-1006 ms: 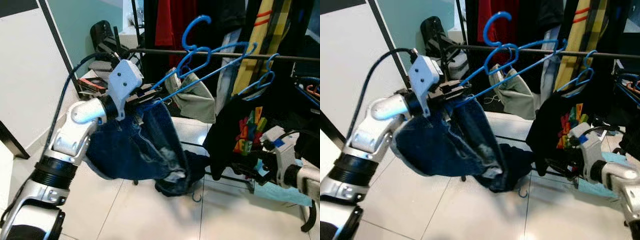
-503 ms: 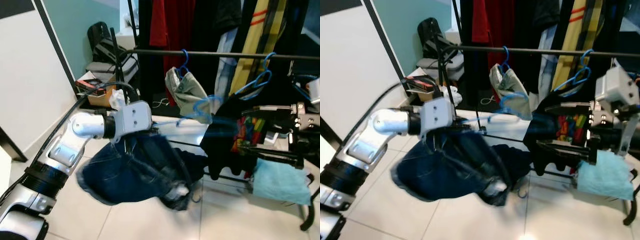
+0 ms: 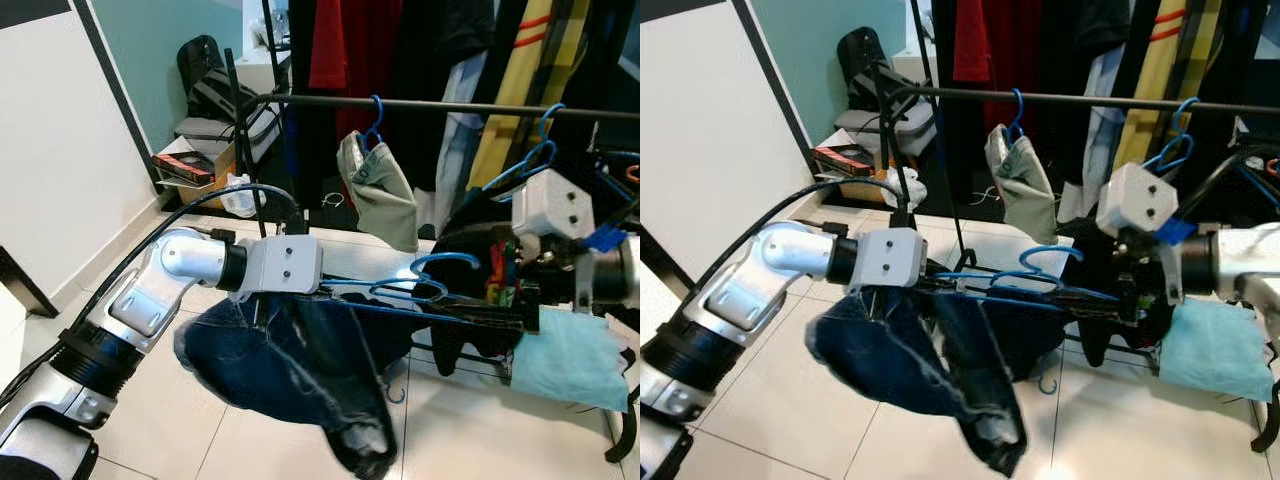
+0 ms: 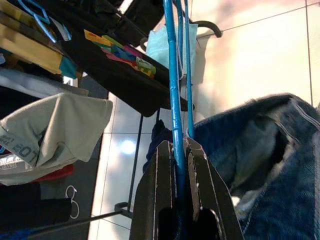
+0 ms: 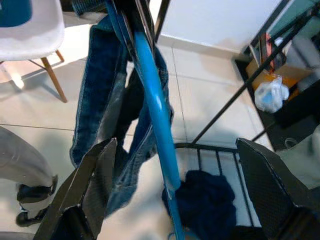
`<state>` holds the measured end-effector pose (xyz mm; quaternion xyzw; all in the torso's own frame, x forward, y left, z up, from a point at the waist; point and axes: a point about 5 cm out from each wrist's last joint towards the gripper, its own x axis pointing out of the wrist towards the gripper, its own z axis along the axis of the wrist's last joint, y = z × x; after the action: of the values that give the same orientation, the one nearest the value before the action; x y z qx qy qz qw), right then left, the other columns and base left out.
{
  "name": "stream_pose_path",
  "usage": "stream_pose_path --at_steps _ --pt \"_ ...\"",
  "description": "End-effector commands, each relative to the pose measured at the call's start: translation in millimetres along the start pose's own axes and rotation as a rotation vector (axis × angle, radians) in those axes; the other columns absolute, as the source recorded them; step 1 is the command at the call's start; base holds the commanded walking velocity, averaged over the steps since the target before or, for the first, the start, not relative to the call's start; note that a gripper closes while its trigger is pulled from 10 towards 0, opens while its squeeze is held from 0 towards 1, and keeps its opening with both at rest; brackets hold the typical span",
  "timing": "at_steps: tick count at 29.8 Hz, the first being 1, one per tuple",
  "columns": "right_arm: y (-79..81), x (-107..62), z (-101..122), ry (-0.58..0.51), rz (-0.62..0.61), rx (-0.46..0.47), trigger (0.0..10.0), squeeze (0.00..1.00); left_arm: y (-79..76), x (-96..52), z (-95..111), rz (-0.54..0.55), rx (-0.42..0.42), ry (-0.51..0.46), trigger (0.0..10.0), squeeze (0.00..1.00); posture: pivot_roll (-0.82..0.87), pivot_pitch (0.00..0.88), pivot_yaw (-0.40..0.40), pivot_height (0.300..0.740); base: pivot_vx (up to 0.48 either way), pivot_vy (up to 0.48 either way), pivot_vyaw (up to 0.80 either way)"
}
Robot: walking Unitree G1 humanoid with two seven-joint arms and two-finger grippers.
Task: Hang hanger
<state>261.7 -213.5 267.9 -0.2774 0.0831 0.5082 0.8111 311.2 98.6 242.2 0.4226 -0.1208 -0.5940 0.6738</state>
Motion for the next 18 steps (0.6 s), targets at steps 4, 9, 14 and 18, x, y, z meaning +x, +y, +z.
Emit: stream_pose_path --at_steps 4,9,14,18 --pt "4.9 8.8 -9.6 0.029 -0.002 0.03 9.8 0.0 11.6 -9.5 8.4 0.002 0.077 0.011 10.0 0.0 -0.16 0.0 0.097 0.74 0.0 0.0 0.0" --pt "4.3 10.0 -10.9 0.026 -0.014 0.037 1.5 0.0 13.3 -10.4 9.4 -0.001 0.085 0.009 10.0 0.0 -0.17 0.0 0.101 0.74 0.0 0.0 0.0" --pt "0.9 15.9 -11.3 0.003 -0.07 0.04 0.0 0.0 19.4 -13.6 14.8 -0.006 0.118 0.0 10.0 0.0 -0.17 0.0 0.105 0.74 0.0 0.0 0.0" --pt "-0.2 17.9 -10.7 -0.005 -0.086 0.04 0.0 0.0 20.0 -13.8 16.0 -0.008 0.125 -0.003 10.0 0.0 -0.17 0.0 0.105 0.74 0.0 0.0 0.0"
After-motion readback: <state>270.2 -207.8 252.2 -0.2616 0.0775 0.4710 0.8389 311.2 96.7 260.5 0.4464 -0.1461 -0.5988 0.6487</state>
